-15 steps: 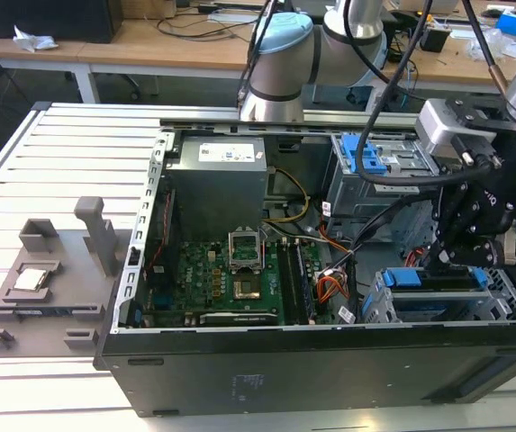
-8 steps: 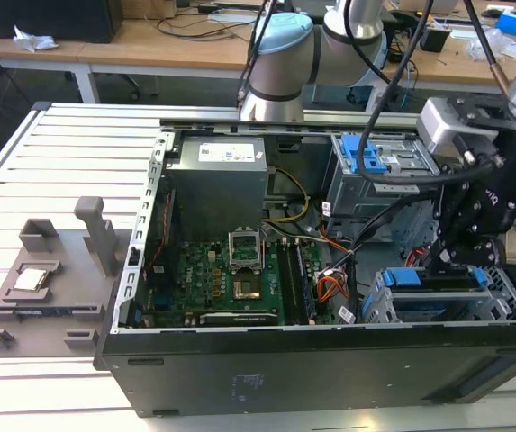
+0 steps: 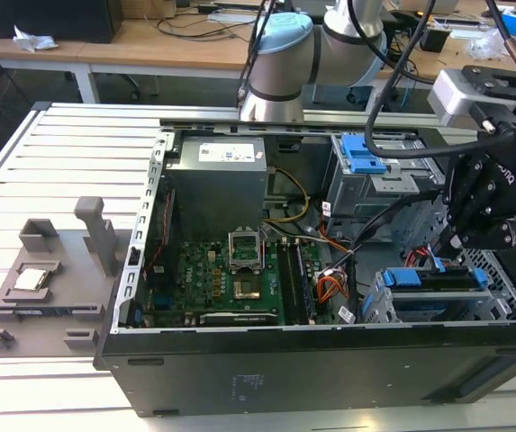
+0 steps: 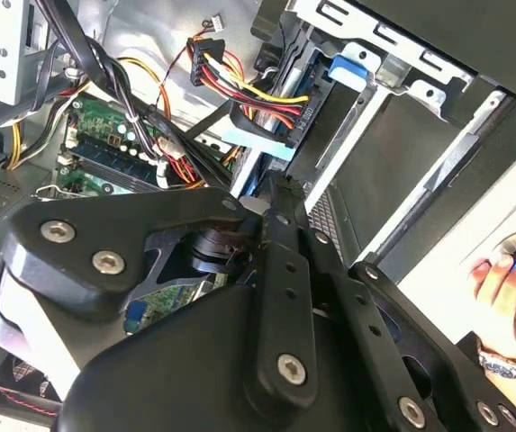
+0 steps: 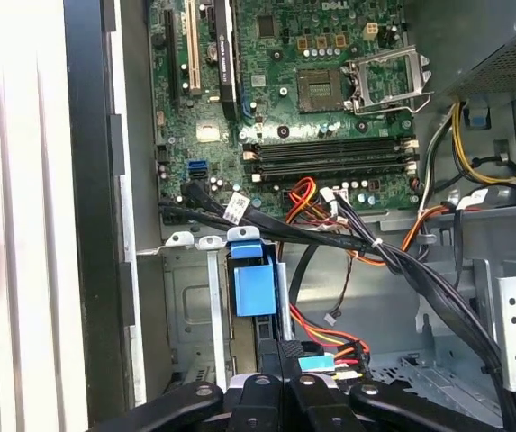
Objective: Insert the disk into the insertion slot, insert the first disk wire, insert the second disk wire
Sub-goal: 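Insert the second disk wire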
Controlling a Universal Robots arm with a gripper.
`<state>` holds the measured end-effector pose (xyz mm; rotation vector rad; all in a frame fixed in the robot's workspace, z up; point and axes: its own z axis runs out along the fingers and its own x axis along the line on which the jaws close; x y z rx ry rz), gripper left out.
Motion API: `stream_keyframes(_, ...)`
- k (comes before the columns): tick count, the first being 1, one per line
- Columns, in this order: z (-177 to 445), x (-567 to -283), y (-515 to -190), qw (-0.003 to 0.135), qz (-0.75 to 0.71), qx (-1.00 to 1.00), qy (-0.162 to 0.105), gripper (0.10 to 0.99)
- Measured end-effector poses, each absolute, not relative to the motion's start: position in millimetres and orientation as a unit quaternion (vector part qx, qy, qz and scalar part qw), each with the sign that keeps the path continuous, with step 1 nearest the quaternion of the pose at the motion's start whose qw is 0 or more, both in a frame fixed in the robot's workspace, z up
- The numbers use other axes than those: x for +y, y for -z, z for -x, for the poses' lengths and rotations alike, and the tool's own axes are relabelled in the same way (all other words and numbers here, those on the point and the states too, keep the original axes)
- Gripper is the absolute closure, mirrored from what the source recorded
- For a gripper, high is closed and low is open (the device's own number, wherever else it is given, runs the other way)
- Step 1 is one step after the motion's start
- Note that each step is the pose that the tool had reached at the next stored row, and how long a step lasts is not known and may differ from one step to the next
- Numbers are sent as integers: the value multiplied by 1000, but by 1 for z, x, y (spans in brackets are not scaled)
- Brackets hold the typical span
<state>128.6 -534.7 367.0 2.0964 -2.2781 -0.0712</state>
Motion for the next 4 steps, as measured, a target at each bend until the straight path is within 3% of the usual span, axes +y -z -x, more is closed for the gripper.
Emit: stream_keyframes(4, -129, -535, -367, 22, -677, -735, 23, 980)
